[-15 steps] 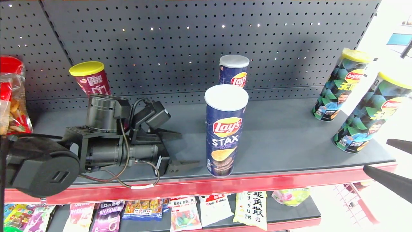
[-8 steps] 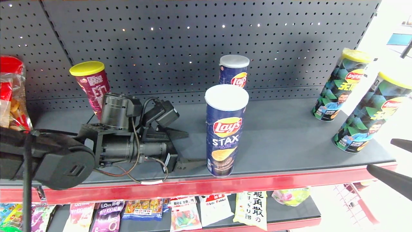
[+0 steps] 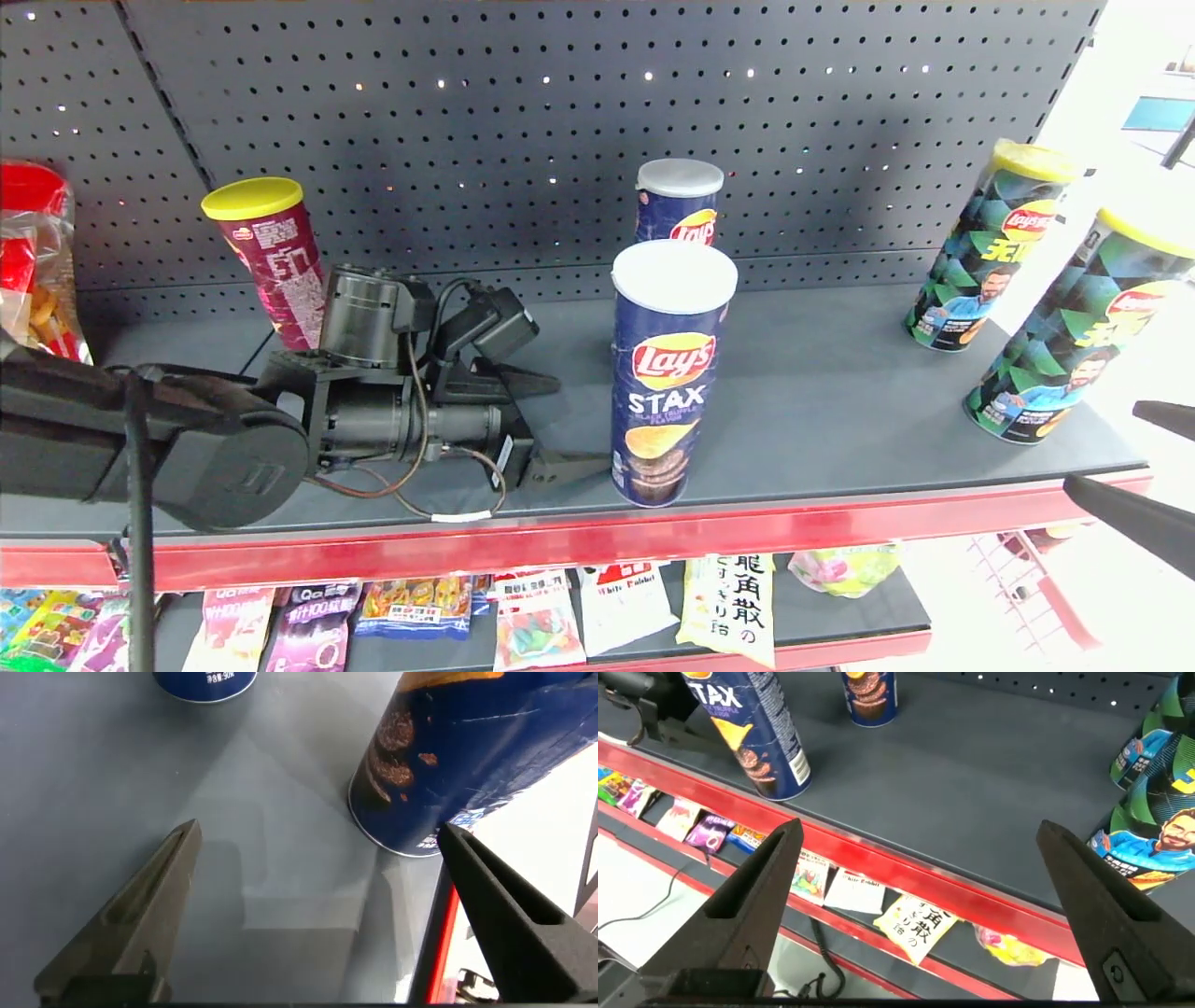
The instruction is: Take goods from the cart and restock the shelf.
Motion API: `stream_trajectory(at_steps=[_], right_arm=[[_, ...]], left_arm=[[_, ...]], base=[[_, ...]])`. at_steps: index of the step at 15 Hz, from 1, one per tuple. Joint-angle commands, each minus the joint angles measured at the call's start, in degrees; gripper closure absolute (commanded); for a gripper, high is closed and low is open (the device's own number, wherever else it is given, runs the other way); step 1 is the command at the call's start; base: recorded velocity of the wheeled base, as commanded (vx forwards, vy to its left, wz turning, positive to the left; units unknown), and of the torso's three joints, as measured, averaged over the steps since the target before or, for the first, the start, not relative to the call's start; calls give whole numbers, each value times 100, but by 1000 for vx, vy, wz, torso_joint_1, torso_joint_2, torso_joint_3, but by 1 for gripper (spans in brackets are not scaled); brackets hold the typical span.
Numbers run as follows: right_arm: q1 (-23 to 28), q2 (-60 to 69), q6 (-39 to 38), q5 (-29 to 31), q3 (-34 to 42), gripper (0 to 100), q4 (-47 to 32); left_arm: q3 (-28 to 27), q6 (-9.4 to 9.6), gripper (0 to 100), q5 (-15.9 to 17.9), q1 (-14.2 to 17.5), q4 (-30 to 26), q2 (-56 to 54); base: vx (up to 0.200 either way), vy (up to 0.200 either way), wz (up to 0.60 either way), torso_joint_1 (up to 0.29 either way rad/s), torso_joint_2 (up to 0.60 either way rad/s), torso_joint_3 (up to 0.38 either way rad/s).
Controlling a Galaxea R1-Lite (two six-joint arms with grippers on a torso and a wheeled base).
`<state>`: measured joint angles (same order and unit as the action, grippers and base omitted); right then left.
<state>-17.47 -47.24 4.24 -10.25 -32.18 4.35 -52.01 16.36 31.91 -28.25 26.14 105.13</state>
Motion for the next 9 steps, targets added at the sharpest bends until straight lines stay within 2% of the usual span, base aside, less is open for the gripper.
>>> stream_trajectory(at_steps=[1, 9], right_arm=[[-2, -22, -2, -3, 2, 0, 4], [-2, -22, 6, -3, 2, 0, 4]], left_arm=[[-29, -1, 0, -1, -6, 5, 42], [-249, -1, 0, -45, -146, 5, 236]], base=[[0, 0, 0, 0, 0, 0], [0, 0, 0, 0, 0, 0]])
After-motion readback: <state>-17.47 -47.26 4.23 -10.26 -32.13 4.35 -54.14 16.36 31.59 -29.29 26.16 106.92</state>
